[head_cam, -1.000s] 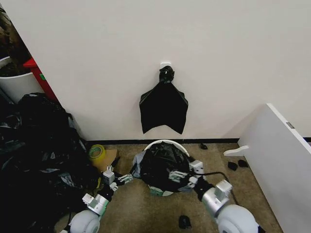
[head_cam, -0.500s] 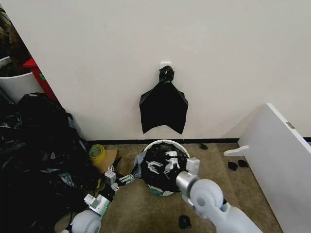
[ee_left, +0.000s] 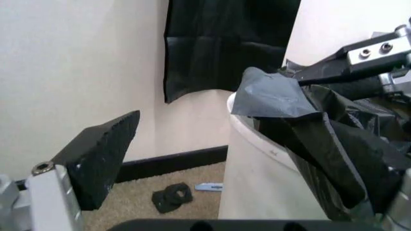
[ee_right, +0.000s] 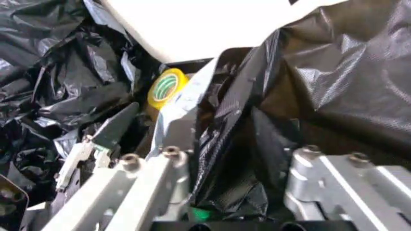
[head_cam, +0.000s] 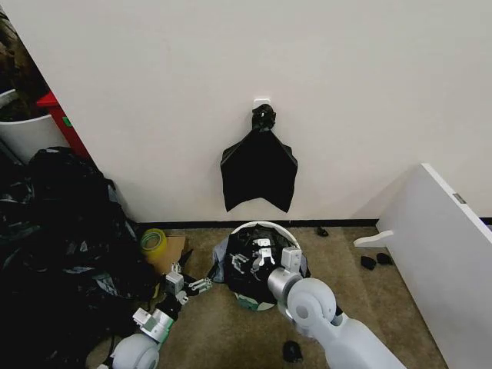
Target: Place the garbage bag over the trash bin.
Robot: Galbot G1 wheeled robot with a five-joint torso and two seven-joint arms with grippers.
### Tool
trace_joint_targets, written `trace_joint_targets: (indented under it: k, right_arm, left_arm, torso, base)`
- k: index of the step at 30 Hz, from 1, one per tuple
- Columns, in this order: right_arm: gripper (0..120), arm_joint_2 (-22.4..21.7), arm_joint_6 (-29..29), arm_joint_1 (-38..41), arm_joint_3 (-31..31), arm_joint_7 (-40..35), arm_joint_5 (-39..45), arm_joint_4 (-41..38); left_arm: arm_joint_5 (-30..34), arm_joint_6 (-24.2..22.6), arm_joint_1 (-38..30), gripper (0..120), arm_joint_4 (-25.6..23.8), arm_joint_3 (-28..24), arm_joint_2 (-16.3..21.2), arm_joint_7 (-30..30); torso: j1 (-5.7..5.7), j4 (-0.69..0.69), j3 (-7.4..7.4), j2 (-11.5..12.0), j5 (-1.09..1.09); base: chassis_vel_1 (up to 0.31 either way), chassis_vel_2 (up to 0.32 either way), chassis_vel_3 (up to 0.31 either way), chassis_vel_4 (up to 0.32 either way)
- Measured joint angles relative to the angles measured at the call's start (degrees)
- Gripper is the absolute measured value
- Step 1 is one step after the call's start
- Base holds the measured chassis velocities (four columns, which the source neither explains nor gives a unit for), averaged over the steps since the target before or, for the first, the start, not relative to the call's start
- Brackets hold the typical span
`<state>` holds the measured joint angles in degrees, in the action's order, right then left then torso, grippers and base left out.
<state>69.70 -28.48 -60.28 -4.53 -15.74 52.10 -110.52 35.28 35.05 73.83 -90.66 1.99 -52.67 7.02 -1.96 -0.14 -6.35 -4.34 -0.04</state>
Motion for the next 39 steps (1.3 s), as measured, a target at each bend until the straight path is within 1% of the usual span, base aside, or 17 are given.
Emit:
trace_joint_targets:
  k: [2, 3, 5, 7, 8, 16, 20, 27, 32, 33, 34, 36, 37, 39]
  right_arm:
    - [18, 0.1, 0.1, 0.0, -0.1, 0.1, 0.0, 0.1]
    - [18, 0.1, 0.1, 0.0, -0.1, 0.1, 0.0, 0.1]
    - [10, 0.1, 0.3, 0.0, -0.1, 0.1, 0.0, 0.1]
    - [10, 0.1, 0.3, 0.0, -0.1, 0.1, 0.0, 0.1]
    - [0, 0.3, 0.7, 0.0, -0.2, 0.1, -0.2, 0.2]
    - [0, 1.0, 1.8, 0.1, -0.3, -0.7, -0.8, 0.8]
    - [0, 1.8, 3.1, 0.9, -0.3, -3.6, -0.7, 1.7]
    - [0, 2.6, 3.8, 1.7, -0.1, -6.3, -0.4, 2.5]
    - [0, 2.2, 3.6, 0.9, 0.3, -6.1, -0.5, 0.7]
    - [5, 1.7, 3.4, 0.4, 0.4, -5.3, -0.6, -0.4]
    - [5, 1.7, 3.4, 0.4, 0.4, -5.3, -0.6, -0.4]
    - [13, 0.9, 2.8, -0.7, 0.7, -4.0, -1.2, -2.2]
    - [13, 0.9, 2.8, -0.7, 0.7, -4.0, -1.2, -2.2]
    - [21, 0.2, 2.5, -1.7, 1.1, -3.6, -1.4, -3.7]
  left_arm:
    - [0.0, 0.0, -0.1, 100, 0.0, 0.0, -0.1, 0.0]
    - [0.0, 0.0, -0.1, 100, 0.0, 0.0, -0.1, 0.0]
    - [0.0, 0.0, -0.1, 100, 0.0, -0.1, -0.1, 0.0]
    - [0.0, 0.0, -0.1, 100, 0.0, -0.1, -0.1, 0.0]
    - [-0.2, 0.0, 0.0, 100, -0.1, -0.1, -0.1, 0.0]
    - [-0.4, 0.0, 0.7, 100, -1.3, 0.3, 0.5, 0.0]
    - [-1.4, 0.3, 1.8, 100, -2.5, 1.1, 1.2, -0.1]
    - [-3.4, 1.3, 3.6, 100, -4.7, 2.1, 2.5, 0.0]
    - [-4.2, 2.0, 4.7, 100, -5.7, 2.8, 2.7, -0.2]
    - [-4.2, 2.0, 4.9, 100, -6.0, 3.0, 2.6, -0.4]
    - [-4.2, 2.0, 4.9, 100, -6.0, 3.0, 2.6, -0.4]
    - [-4.1, 2.0, 5.5, 100, -7.0, 3.4, 2.1, -0.9]
    - [-4.1, 2.0, 5.5, 100, -7.0, 3.4, 2.1, -0.9]
    - [-3.7, 2.0, 6.2, 100, -8.1, 3.6, 1.8, -1.3]
  torso:
    - [0.0, 0.0, 0.0, 0.0, 0.0]
    - [0.0, 0.0, 0.0, 0.0, 0.0]
    - [0.0, 0.0, 0.0, 0.0, 0.0]
    - [0.0, 0.0, 0.0, 0.0, 0.0]
    - [0.0, 0.0, 0.0, 0.0, 0.0]
    - [0.0, -0.01, 0.0, 0.0, 0.0]
    - [0.0, 0.0, 0.0, 0.0, 0.0]
    - [0.0, 0.0, 0.0, 0.0, 0.0]
    - [0.0, 0.0, 0.0, 0.0, 0.0]
    - [0.0, 0.0, 0.0, 0.0, 0.0]
    - [0.0, 0.0, 0.0, 0.0, 0.0]
    - [0.0, -0.01, 0.0, 0.0, 0.0]
    - [0.0, -0.01, 0.0, 0.0, 0.0]
    - [0.0, 0.0, 0.0, 0.0, 0.0]
  base:
    - [0.0, 0.0, 0.0, 0.0]
    - [0.0, 0.0, 0.0, 0.0]
    - [0.0, 0.0, 0.0, 0.0]
    - [0.0, 0.0, 0.0, 0.0]
    - [0.0, 0.0, 0.0, 0.0]
    - [0.0, 0.0, 0.0, 0.0]
    - [0.0, 0.0, 0.0, 0.0]
    - [0.0, 0.0, 0.0, 0.0]
    - [0.0, 0.0, 0.0, 0.0]
    - [0.0, 0.0, 0.0, 0.0]
    - [0.0, 0.0, 0.0, 0.0]
    - [0.0, 0.0, 0.0, 0.0]
    - [0.0, 0.0, 0.0, 0.0]
    - [0.0, 0.0, 0.0, 0.0]
